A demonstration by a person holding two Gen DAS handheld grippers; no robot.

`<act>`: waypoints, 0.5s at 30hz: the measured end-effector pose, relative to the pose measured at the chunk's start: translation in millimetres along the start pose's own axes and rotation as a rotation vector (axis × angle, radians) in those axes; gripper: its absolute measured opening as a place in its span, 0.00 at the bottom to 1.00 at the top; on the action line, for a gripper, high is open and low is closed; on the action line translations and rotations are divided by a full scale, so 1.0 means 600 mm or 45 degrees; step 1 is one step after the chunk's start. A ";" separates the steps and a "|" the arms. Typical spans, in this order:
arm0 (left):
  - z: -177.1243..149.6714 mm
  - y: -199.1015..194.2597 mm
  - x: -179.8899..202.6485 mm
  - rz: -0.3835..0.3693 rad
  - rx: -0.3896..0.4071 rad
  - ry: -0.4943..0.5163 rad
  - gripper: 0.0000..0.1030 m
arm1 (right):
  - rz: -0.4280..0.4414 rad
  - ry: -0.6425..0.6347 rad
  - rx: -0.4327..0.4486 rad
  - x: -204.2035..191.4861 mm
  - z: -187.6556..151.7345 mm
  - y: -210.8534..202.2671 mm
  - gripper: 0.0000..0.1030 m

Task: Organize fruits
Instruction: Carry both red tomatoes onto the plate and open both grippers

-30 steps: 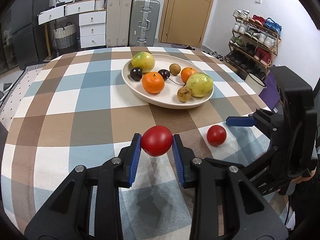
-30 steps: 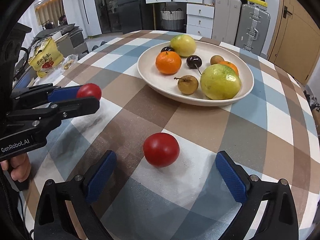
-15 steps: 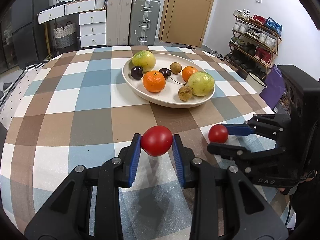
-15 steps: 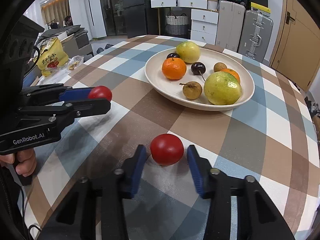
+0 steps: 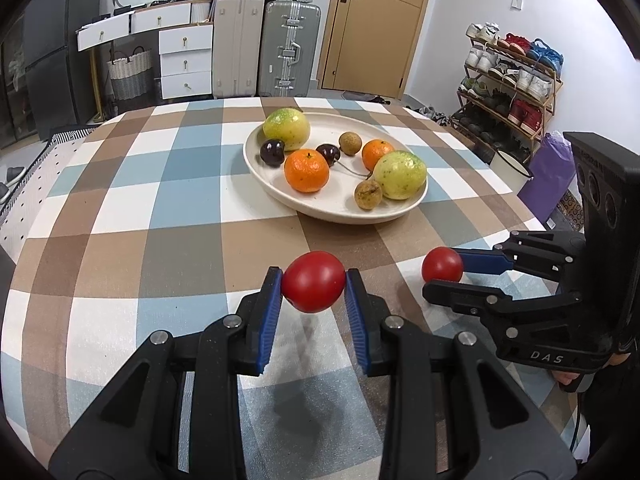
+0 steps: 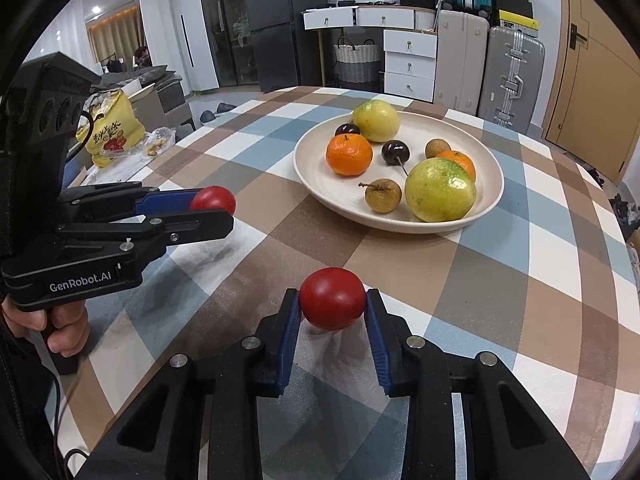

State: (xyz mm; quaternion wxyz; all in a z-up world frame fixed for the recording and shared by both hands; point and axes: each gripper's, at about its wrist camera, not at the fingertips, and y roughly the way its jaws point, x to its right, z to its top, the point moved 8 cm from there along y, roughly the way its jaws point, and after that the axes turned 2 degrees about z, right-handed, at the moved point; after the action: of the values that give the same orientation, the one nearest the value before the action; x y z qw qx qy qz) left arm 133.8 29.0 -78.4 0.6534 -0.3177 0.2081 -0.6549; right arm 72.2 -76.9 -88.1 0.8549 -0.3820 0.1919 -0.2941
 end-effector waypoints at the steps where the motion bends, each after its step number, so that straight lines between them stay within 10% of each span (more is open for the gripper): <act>1: 0.001 -0.001 0.001 -0.001 0.006 0.002 0.28 | 0.002 0.001 0.008 0.000 0.002 -0.003 0.32; 15: 0.045 -0.009 0.005 -0.015 0.068 -0.002 0.28 | -0.028 0.034 0.122 0.022 0.052 -0.047 0.32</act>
State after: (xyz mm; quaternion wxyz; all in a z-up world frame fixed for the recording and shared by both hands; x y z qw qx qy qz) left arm 148.6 29.9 -55.2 0.6579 -0.3018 0.1884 -0.6638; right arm 89.6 -83.8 -48.0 0.8662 -0.3388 0.1850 -0.3173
